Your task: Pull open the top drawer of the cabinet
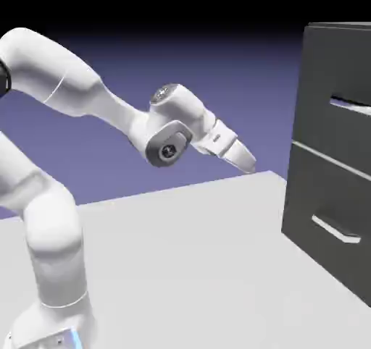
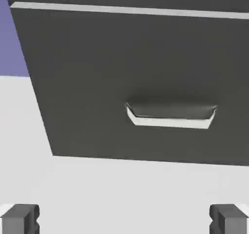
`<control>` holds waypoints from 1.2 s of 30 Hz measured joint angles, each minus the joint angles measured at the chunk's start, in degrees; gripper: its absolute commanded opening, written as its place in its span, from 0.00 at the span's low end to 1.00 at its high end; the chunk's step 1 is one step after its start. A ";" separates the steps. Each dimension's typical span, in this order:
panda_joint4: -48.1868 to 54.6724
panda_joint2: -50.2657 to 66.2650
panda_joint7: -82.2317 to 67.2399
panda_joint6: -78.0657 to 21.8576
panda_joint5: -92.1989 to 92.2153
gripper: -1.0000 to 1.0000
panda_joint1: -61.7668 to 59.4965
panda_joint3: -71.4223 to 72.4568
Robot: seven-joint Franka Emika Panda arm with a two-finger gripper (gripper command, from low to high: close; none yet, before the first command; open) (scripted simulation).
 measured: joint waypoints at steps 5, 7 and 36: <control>3.40 -3.96 1.44 -3.88 12.46 0.50 -9.02 5.74; 4.77 -5.54 2.01 -5.44 17.44 0.50 -12.63 8.03; 24.51 -28.49 10.35 -27.96 89.70 0.50 -64.94 41.31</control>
